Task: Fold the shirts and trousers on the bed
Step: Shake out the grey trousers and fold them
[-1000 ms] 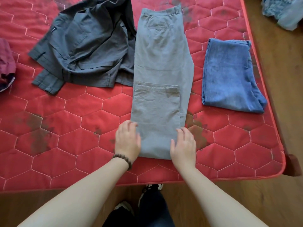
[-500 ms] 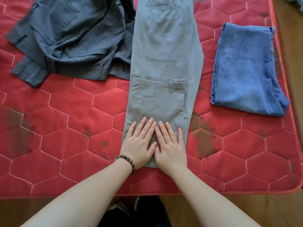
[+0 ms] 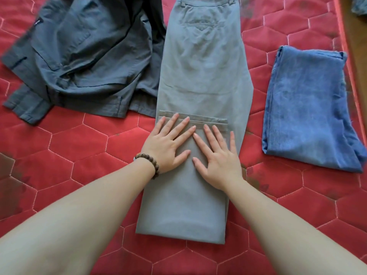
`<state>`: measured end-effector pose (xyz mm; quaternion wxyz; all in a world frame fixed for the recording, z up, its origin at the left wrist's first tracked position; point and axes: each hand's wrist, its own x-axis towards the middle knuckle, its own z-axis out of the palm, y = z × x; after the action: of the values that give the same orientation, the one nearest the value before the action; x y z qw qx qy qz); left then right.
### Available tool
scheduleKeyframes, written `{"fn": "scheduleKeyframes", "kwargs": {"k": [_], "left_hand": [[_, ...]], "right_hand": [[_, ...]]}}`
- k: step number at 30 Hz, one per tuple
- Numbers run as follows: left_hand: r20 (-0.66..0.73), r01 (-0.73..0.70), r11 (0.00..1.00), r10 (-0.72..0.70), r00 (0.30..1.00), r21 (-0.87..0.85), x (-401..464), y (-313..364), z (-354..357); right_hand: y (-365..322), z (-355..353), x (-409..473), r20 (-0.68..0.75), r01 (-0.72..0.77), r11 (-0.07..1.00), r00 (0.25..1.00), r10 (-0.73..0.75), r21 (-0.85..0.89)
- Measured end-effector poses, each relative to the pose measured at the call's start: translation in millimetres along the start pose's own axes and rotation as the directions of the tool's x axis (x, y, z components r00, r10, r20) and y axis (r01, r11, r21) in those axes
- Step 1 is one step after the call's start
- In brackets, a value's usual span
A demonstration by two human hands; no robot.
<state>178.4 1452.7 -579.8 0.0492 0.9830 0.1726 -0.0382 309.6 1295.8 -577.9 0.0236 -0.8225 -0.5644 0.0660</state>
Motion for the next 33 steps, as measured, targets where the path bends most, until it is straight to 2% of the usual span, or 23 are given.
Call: {"fn": "scheduleKeyframes", "kwargs": {"k": [3, 11, 14, 17, 20, 22, 23, 25, 27, 29, 30, 33], "left_hand": [[-0.044, 0.061, 0.997, -0.063, 0.997, -0.048, -0.7, -8.6, 3.4], [-0.080, 0.086, 0.991, -0.094, 0.992, -0.106, -1.0, -11.6, 12.8], [-0.080, 0.180, 0.976, -0.191, 0.978, -0.127, -1.6, -9.4, 13.2], [-0.034, 0.298, 0.937, -0.309, 0.951, -0.181, -0.7, -8.3, 10.1], [0.023, 0.393, 0.841, -0.415, 0.910, -0.371, 0.3, -9.2, 4.2], [0.006, 0.382, 0.740, -0.455, 0.891, -0.554, -7.3, -16.7, -1.4], [-0.032, 0.349, 0.729, -0.452, 0.891, -0.589, -16.0, -22.7, -4.1], [-0.132, 0.247, 0.846, -0.345, 0.929, -0.473, -41.3, -34.5, -9.2], [-0.190, 0.019, 0.976, -0.062, 0.980, -0.217, -68.2, -44.3, -9.8], [-0.093, -0.195, 0.975, 0.185, 0.978, -0.106, -85.2, -47.8, -8.8], [-0.043, -0.242, 0.964, 0.238, 0.970, -0.113, -86.5, -48.3, -9.0], [0.088, -0.237, 0.958, 0.253, 0.963, -0.162, -78.4, -47.3, -13.1]], "right_hand": [[5.9, 1.3, 1.2, 0.013, -0.049, 0.999, 0.999, 0.049, -0.021], [5.7, 9.5, 2.9, -0.015, -0.135, 0.991, 0.991, 0.135, -0.002], [2.3, 8.7, 2.8, -0.029, -0.184, 0.983, 0.983, 0.184, 0.016], [1.9, 7.6, 0.9, -0.049, -0.295, 0.953, 0.953, 0.299, 0.074], [5.8, 7.2, -3.0, -0.075, -0.304, 0.936, 0.944, 0.321, 0.176], [16.4, 6.0, -13.8, -0.100, -0.259, 0.937, 0.952, 0.289, 0.235], [24.2, 5.1, -23.8, -0.118, -0.215, 0.954, 0.963, 0.243, 0.209], [41.2, 0.8, -50.9, -0.127, -0.077, 0.994, 0.988, 0.087, 0.079], [55.4, -6.1, -78.0, -0.077, 0.092, 0.995, 0.992, -0.095, -0.040], [61.4, -11.7, -96.5, -0.012, 0.209, 0.973, 0.977, -0.211, -0.097], [61.6, -12.7, -99.7, 0.025, 0.238, 0.965, 0.971, -0.237, -0.107], [53.0, -11.1, -89.5, 0.082, 0.244, 0.965, 0.968, -0.237, -0.095]]}}
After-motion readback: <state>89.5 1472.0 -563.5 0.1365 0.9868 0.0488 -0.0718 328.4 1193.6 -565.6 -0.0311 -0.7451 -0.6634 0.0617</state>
